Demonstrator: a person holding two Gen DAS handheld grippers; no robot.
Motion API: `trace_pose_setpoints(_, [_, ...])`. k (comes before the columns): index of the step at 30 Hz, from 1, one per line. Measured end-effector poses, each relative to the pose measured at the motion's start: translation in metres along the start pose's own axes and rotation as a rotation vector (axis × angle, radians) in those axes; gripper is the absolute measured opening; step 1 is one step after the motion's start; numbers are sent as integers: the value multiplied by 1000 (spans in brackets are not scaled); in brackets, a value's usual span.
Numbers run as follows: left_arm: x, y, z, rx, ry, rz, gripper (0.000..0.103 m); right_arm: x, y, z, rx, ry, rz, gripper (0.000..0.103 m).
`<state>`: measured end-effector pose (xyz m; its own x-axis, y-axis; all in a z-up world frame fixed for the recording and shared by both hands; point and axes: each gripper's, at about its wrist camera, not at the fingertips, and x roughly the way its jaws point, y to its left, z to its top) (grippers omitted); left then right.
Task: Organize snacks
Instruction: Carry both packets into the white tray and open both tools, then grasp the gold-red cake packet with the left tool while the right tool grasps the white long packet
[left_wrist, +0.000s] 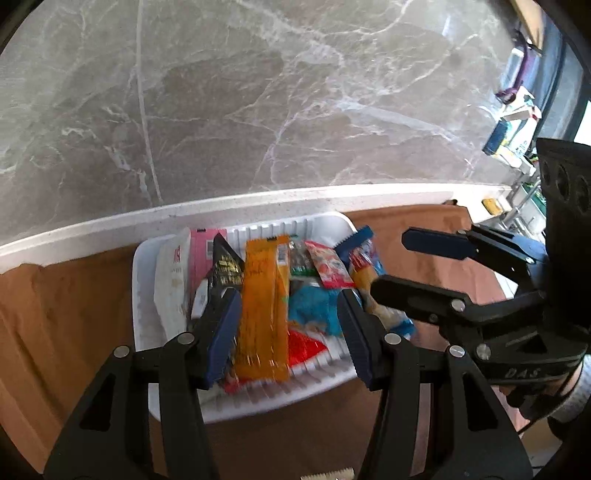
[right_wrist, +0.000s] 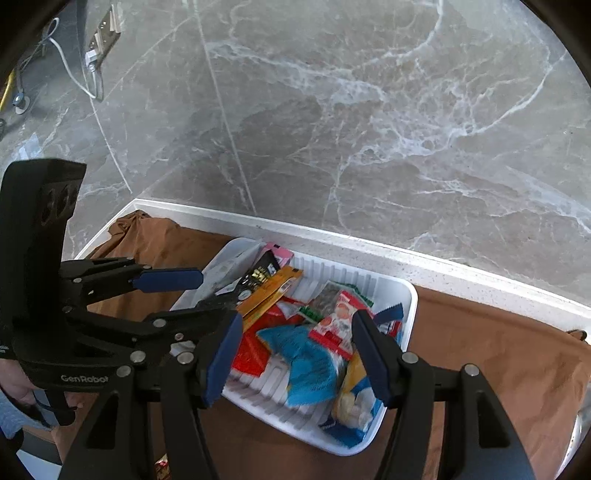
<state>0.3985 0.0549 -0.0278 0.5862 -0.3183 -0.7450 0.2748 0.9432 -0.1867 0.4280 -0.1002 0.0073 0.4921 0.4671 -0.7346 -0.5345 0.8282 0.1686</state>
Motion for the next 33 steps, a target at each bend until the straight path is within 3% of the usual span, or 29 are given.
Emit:
trace_pose_setpoints(5, [-20,-10,-30,4,27,-7,56,-16,11,-15,-8,10,15,68])
trace_pose_setpoints(10, [-30,-19,-74,12,86,1,56,-31,34,-52,-35,54,41,72])
trace_pose_setpoints(21, [-31,-28,-165,12,232,-9,56,-45,105,-173,-103,289,152,72])
trace_pose_setpoints(27, [-29,-28,-188,27,271,-10,56,-41,139,-210,-134,372,202,72])
trace_pose_setpoints(33, [-25,-30,-201,56,295,-13,56,-35,156,-225,-172,426,184,72])
